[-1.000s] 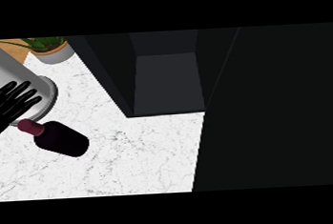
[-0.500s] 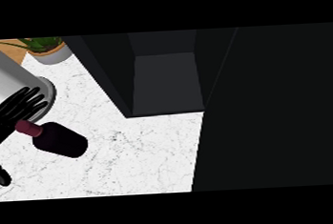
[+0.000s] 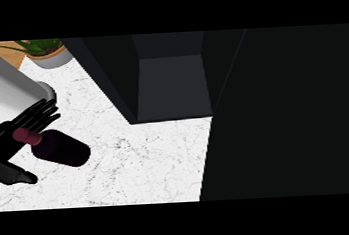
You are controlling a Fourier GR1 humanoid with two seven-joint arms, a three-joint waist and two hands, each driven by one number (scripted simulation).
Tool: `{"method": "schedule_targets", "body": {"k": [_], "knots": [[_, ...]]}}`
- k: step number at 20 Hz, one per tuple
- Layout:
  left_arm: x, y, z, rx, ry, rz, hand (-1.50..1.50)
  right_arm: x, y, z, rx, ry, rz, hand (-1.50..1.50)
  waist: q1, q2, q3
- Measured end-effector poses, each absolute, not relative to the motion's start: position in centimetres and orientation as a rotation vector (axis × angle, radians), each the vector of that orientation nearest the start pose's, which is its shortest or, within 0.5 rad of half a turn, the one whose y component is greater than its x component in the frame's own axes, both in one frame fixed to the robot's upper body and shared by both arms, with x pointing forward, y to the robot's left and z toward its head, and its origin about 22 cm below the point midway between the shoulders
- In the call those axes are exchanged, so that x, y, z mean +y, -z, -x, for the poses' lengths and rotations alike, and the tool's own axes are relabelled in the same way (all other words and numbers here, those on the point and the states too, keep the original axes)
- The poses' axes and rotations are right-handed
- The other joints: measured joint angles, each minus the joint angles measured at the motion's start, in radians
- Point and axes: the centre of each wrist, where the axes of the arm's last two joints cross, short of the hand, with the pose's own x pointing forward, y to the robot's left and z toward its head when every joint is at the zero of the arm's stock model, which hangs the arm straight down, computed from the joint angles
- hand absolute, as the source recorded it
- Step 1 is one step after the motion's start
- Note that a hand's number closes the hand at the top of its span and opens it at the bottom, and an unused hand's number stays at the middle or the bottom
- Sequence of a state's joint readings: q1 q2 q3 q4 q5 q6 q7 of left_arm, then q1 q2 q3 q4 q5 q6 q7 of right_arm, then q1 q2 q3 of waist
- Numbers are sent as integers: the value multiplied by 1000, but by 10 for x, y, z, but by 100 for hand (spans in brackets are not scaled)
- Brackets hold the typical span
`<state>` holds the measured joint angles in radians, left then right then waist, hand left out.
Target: Pick up the wine, place it into the cabinet and close the cabinet
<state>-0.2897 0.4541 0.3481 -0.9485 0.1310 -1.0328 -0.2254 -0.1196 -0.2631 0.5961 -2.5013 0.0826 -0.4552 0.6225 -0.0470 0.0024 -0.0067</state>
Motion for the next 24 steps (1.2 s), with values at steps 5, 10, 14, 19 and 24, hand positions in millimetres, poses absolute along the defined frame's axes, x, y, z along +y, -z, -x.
{"method": "schedule_targets", "body": {"k": [5,10,14,19,24], "knots": [[416,6,-292,-1460,446,467,-150,-155,-198,-124,-1880,-178,-292,-150,-8,2,0],[414,21,-287,-1426,450,451,-150,-154,-198,-124,-1885,-181,-295,-150,-10,0,0],[407,38,-285,-1375,446,464,-150,-155,-197,-124,-1889,-186,-292,-150,-16,1,-1],[403,48,-284,-1333,453,484,-150,-154,-197,-124,-1891,-188,-289,-150,-18,1,-1],[397,54,-286,-1326,471,491,-150,-154,-196,-125,-1894,-195,-286,-150,-14,2,-1]]}}
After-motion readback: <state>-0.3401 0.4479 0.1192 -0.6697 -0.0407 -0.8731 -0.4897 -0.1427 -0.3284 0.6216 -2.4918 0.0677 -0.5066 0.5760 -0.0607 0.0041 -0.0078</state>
